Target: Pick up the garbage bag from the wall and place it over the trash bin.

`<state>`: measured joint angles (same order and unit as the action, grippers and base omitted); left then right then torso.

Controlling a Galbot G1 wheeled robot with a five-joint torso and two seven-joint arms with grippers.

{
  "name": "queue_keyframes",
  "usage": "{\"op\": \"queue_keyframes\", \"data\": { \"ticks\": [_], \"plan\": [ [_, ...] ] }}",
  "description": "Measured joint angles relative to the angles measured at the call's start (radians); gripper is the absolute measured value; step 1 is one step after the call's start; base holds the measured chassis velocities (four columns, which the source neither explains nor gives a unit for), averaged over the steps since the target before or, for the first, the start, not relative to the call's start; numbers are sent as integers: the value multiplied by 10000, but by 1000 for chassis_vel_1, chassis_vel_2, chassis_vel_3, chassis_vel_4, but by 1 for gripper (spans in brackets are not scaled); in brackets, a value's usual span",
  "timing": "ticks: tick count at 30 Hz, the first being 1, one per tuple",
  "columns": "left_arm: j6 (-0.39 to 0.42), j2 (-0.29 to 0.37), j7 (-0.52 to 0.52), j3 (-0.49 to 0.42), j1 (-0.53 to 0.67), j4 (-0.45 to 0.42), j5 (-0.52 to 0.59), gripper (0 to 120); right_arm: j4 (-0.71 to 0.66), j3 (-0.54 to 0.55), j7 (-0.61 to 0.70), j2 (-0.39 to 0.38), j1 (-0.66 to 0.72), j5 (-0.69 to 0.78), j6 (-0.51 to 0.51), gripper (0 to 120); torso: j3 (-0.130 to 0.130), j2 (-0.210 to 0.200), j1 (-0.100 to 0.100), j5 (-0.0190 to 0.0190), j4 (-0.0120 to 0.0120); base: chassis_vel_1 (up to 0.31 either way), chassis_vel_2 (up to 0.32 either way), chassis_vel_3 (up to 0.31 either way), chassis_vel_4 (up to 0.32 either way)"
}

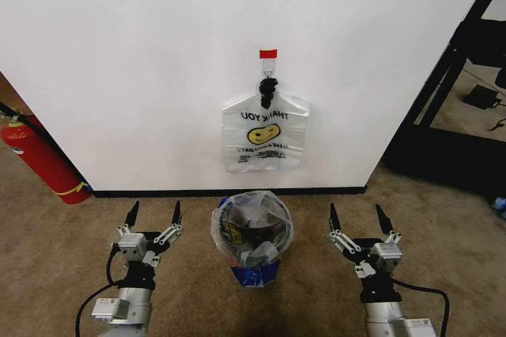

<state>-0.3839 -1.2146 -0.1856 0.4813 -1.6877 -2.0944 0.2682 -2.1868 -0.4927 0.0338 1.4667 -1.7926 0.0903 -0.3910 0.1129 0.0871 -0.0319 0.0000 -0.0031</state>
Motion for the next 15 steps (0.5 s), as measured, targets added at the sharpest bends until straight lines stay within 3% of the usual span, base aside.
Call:
{"op": "queue_keyframes", "data": {
  "ticks": [15],
  "plan": [
    [33,14,-14,-17,21,-9,27,100,17,10,11,3,20,16,13,100,0,0,0,-1,0,0,0,0,0]
  ]
}}
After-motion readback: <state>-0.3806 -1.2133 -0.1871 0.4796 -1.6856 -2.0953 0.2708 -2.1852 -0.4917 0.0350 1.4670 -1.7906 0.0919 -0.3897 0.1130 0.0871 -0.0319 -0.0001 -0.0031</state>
